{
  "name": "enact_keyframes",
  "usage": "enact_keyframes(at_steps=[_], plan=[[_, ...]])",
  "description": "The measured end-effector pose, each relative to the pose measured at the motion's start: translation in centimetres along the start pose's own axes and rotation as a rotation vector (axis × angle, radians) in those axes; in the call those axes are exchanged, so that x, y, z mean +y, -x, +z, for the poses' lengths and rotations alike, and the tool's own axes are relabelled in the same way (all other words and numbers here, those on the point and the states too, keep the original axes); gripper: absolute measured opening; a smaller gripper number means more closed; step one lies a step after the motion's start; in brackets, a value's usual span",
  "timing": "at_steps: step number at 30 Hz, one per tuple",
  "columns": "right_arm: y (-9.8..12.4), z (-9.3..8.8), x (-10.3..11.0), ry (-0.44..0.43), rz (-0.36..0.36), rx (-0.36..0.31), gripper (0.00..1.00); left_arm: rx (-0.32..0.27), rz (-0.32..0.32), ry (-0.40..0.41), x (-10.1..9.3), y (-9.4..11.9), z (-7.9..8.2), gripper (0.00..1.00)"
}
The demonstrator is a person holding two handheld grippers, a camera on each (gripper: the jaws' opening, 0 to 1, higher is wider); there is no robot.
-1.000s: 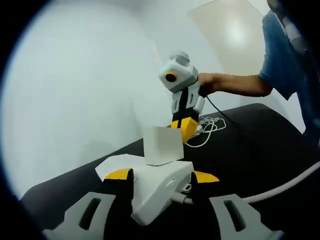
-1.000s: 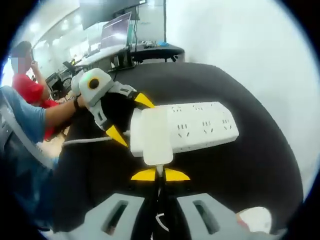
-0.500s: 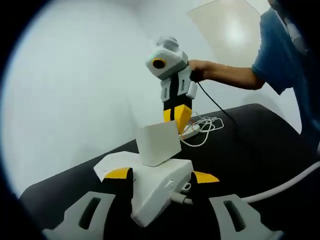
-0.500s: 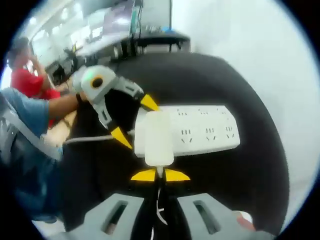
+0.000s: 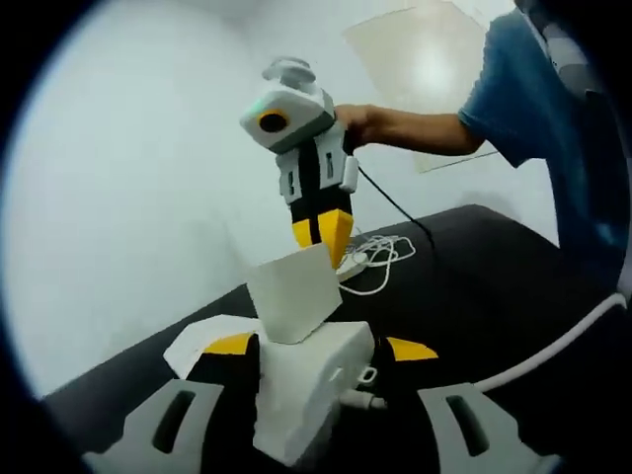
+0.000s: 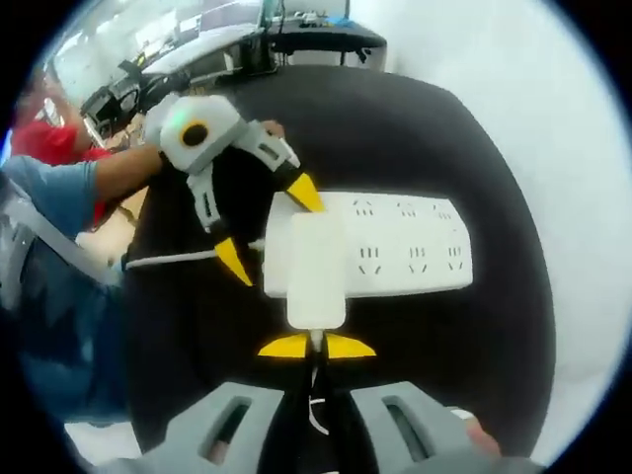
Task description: Insert the desk lamp plug into the socket, turn on the power strip switch, turn on the lamp switch, then turn off the lamp switch, turn off the power strip switch, and remove the plug from the socket.
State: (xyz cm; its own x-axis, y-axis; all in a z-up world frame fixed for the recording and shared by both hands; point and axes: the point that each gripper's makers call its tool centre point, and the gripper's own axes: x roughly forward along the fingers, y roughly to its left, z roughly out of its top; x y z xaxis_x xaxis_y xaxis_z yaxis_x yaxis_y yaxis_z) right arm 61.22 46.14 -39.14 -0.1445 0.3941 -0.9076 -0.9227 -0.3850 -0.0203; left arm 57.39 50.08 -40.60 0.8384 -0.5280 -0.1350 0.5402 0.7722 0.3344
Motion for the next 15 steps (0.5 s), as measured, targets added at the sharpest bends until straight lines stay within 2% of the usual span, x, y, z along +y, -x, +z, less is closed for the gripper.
enact_keyframes(at_steps=[1, 3, 4, 5, 8, 10, 11, 15], plan=[[-0.1, -0.3, 0.0, -0.002, 0.001, -0.001, 0.05, 0.011, -0.014, -0.019, 0.1, -0.1, 0.0, 0.41], [-0.1, -0.3, 0.0, -0.015, -0.001, -0.036, 0.05, 0.0, -0.039, -0.006, 0.0, -0.4, -0.1, 0.42], [-0.1, -0.4, 0.0, -0.023, -0.001, -0.053, 0.05, -0.028, -0.047, 0.02, -0.1, -0.5, 0.0, 0.42], [-0.2, -0.7, -0.1, -0.038, -0.007, -0.068, 0.05, -0.051, -0.046, 0.028, 0.0, -0.4, 0.0, 0.43], [-1.5, -2.2, -0.1, -0.048, -0.004, -0.079, 0.04, -0.06, -0.039, 0.04, 0.1, -0.5, -0.2, 0.45], [-1.5, -1.8, -0.1, -0.108, 0.017, -0.163, 0.04, -0.061, -0.038, 0.043, 0.1, -0.6, -0.1, 0.45], [-1.6, -2.1, -0.1, -0.078, 0.016, -0.175, 0.04, -0.066, -0.039, 0.045, 0.1, -0.6, -0.2, 0.45], [-1.7, -2.4, 0.0, -0.092, 0.005, -0.217, 0.04, -0.077, -0.039, 0.041, 0.0, -0.7, -0.1, 0.45]])
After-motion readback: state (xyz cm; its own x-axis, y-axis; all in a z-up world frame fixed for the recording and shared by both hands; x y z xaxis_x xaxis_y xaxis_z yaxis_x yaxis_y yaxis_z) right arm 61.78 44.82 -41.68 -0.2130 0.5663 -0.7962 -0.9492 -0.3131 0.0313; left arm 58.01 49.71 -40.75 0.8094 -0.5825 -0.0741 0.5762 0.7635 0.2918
